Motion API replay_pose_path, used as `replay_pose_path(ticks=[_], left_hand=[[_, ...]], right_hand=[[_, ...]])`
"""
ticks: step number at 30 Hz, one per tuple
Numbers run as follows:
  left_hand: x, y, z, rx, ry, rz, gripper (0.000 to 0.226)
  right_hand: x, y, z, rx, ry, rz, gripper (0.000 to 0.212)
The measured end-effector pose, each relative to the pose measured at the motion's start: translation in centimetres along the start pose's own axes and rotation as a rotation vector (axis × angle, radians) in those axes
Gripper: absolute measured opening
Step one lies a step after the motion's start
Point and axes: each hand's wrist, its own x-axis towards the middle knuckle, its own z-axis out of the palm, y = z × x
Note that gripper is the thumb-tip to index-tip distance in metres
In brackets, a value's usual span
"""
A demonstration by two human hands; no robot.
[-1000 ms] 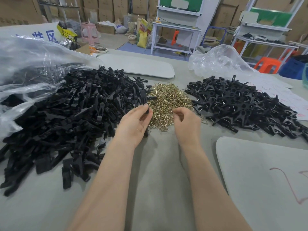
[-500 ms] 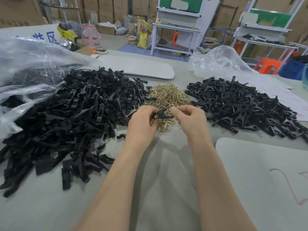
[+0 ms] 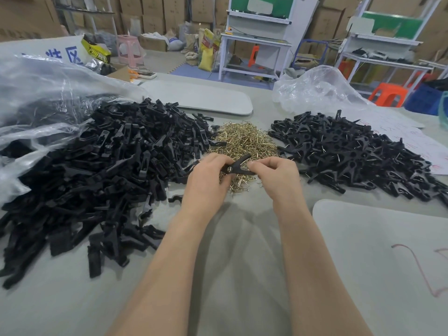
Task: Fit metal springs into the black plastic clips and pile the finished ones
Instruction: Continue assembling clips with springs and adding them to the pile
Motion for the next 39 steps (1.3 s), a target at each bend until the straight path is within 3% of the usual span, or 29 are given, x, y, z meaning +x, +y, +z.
replay_pose_path(ticks=[3, 7, 8, 13, 17, 24, 28, 39], left_hand=[[0.0, 0.0, -0.3, -0.058, -0.037, -0.021, 0.023], [0.1, 0.4, -1.2, -0.318, -0.136, -0.135, 0.019], [0.1, 0.7, -1.5, -0.37, -0.164, -0.14, 0.022], [0.0, 1.3, -1.9, -0.436, -0.224, -0.112, 0.024], [0.0, 1.1, -2.0, -0.407, -0.216, -0.037, 0.017], [0.2, 0.9, -2.1, -0.373, -0.22, 0.018, 0.021], [0.2, 0.8, -2.0, -0.385, -0.23, 0.036, 0.029], [0.3, 0.8, -2.0, -0.315, -0.244, 0.054, 0.028]], right_hand=[[0.1, -0.2, -0.3, 0.057, -0.066, 0.073, 0.022], [0.3, -0.2, -1.9, 0.582, -0.465, 0.345, 0.013], [0.3, 0.0, -2.1, 0.653, -0.533, 0.388, 0.02], [0.2, 0.9, -1.7, 0.595, -0.726, 0.426, 0.062], [0.2, 1.3, -2.0, 0.606, -0.878, 0.405, 0.069], [0.1, 1.9, -1.2, 0.774, -0.849, 0.406, 0.051], [0.0, 2.6, -0.7, 0.856, -0.836, 0.366, 0.071], [-0.1, 2.8, -0.5, 0.842, -0.821, 0.327, 0.059]])
